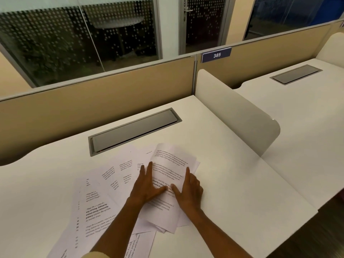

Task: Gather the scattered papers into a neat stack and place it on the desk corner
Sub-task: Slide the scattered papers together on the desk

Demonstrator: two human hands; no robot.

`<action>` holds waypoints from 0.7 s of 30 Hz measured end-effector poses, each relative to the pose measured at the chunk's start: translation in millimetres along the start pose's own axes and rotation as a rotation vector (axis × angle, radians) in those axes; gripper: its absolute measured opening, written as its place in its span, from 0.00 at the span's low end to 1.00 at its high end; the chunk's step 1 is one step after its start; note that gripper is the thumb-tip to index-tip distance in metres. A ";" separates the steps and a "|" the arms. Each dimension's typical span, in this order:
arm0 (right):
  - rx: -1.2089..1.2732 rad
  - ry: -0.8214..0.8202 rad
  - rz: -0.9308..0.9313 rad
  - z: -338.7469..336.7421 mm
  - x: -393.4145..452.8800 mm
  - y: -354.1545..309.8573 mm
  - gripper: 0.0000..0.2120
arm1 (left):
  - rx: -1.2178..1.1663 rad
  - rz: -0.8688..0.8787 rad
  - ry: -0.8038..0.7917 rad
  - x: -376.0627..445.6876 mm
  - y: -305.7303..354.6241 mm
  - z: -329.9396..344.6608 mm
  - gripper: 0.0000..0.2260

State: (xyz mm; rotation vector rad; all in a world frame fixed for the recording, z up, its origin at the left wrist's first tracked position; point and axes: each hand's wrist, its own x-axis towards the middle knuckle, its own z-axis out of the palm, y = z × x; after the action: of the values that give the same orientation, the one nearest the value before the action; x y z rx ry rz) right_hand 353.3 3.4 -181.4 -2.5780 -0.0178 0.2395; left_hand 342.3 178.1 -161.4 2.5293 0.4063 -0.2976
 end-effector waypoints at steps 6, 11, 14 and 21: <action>0.161 -0.036 0.013 -18.6 27.0 4.9 0.44 | -0.011 -0.106 0.010 -8.4 -10.8 4.7 0.58; 0.022 -0.145 0.024 -42.9 71.2 15.8 0.51 | -0.027 -0.110 0.020 -9.0 -12.0 9.6 0.56; 0.006 -0.236 -0.009 -47.5 85.0 20.8 0.58 | -0.010 -0.118 0.042 -8.0 -13.1 11.3 0.55; -0.040 -0.135 -0.030 -37.6 89.2 10.4 0.61 | 0.036 -0.124 0.058 -8.4 -13.6 10.1 0.55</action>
State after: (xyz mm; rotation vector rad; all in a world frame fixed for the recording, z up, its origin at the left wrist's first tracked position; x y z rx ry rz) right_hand 447.3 -19.6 -170.3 -2.5951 -0.1113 0.4053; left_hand 328.6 181.5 -173.9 2.5572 0.5874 -0.2813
